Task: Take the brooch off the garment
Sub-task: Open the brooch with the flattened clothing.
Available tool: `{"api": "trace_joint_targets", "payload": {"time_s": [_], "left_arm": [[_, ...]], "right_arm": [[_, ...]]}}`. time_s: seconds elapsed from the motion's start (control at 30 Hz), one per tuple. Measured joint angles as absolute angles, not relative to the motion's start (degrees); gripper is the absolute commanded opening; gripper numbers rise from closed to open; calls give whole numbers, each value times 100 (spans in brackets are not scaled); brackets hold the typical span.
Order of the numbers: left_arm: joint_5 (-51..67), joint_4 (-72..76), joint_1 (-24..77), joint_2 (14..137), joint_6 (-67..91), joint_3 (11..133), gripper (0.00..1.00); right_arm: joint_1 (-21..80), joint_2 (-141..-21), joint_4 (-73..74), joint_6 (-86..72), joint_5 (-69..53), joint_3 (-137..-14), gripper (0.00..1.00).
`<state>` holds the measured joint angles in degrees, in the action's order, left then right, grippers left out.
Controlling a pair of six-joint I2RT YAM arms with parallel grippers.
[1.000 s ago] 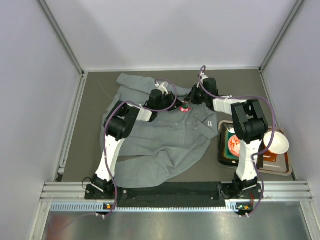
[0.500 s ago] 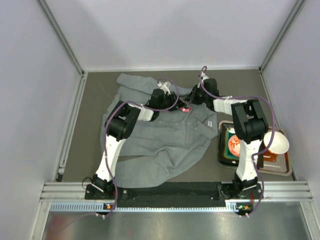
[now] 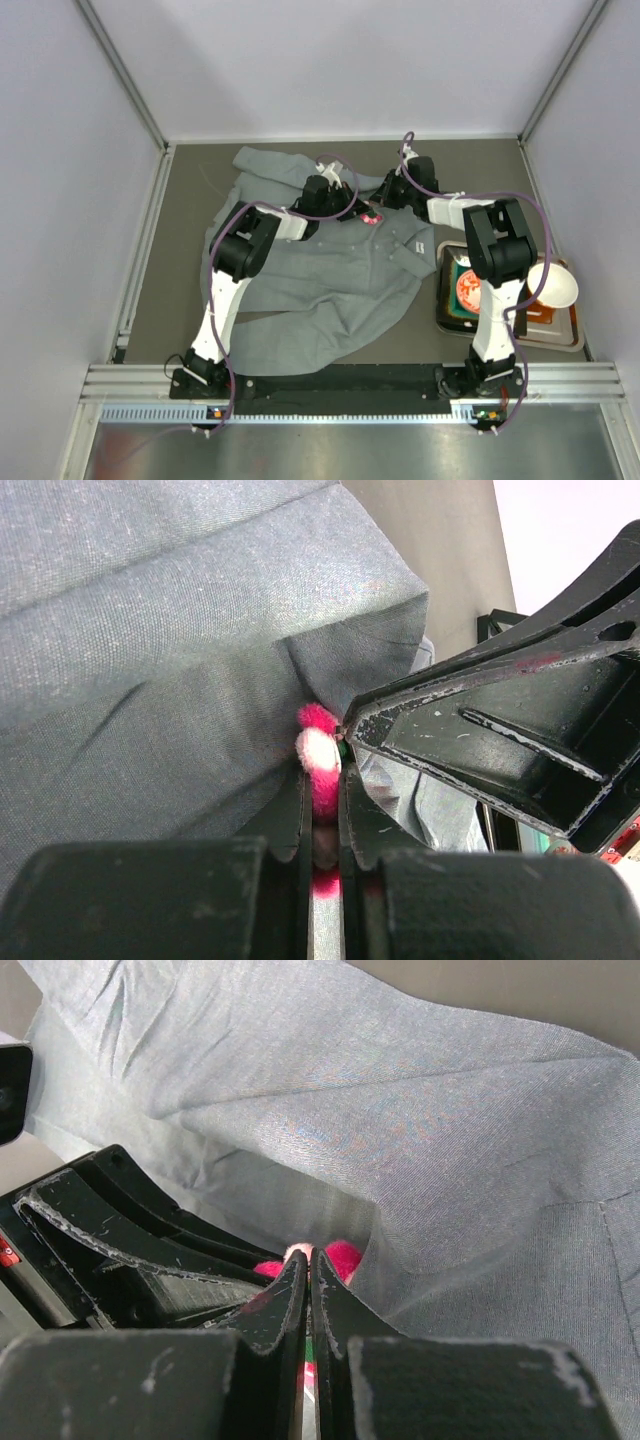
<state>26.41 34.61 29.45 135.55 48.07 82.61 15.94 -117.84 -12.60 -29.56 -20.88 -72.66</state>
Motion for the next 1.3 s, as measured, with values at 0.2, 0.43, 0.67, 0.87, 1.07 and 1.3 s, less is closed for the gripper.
{"api": "trace_joint_targets", "payload": {"time_s": [0.2,0.43,0.67,0.87,1.07,1.3], "left_arm": [[2766,3356,2923,13644,4709,8433,0],[2775,3295,2928,13646,4595,8477,0],[2779,3262,2947,13646,4482,8510,0],[2786,3210,2947,13646,4480,8538,0],[2790,3201,2947,13646,4482,8543,0],[2810,3205,2945,13653,4488,8549,0]], "right_arm": [[1586,-11760,-1245,-2847,-1953,-7264,2],[1590,-11684,-1149,-2679,-1686,-7236,12],[1584,-11454,-1094,-2497,-1267,-7004,23],[1584,-11434,-1031,-2456,-1184,-6895,25],[1584,-11301,-1146,-2453,-1181,-6713,28],[1584,-11214,-1258,-2477,-1323,-6641,19]]}}
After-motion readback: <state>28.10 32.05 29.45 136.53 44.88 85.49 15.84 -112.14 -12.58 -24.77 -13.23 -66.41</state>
